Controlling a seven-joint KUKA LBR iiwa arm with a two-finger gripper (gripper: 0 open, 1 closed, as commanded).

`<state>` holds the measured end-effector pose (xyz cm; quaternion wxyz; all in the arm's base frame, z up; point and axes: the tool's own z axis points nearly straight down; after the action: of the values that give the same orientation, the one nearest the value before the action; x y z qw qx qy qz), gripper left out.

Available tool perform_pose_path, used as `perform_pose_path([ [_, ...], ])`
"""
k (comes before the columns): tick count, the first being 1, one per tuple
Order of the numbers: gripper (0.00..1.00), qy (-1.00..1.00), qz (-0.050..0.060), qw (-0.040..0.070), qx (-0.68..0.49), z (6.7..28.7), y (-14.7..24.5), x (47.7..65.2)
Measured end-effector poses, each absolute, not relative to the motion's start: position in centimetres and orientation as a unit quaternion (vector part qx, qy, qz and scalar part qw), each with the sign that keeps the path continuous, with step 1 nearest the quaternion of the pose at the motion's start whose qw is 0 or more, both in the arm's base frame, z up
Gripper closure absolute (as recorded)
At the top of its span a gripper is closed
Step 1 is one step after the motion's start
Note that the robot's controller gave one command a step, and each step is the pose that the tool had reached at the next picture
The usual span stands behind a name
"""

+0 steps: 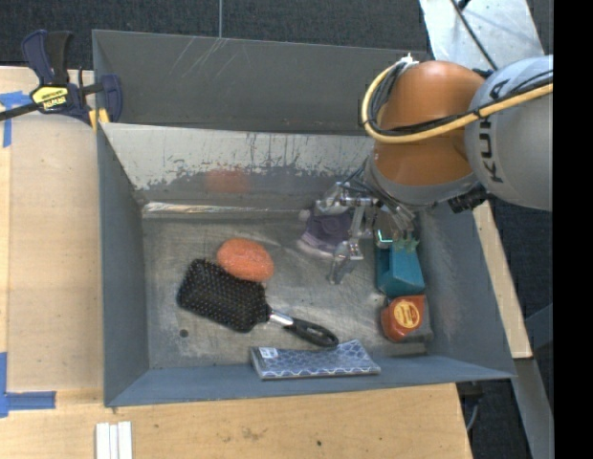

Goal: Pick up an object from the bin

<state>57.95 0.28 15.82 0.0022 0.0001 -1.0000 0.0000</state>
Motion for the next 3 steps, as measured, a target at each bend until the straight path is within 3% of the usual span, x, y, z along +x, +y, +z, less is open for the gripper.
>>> perform_pose_path([
  [2, 0.00, -1.000, 0.000, -0.002, 0.000, 16.2, 0.3, 58.2],
  [3, 0.00, -0.997, 0.000, -0.003, 0.075, 12.4, 2.6, 55.8],
])
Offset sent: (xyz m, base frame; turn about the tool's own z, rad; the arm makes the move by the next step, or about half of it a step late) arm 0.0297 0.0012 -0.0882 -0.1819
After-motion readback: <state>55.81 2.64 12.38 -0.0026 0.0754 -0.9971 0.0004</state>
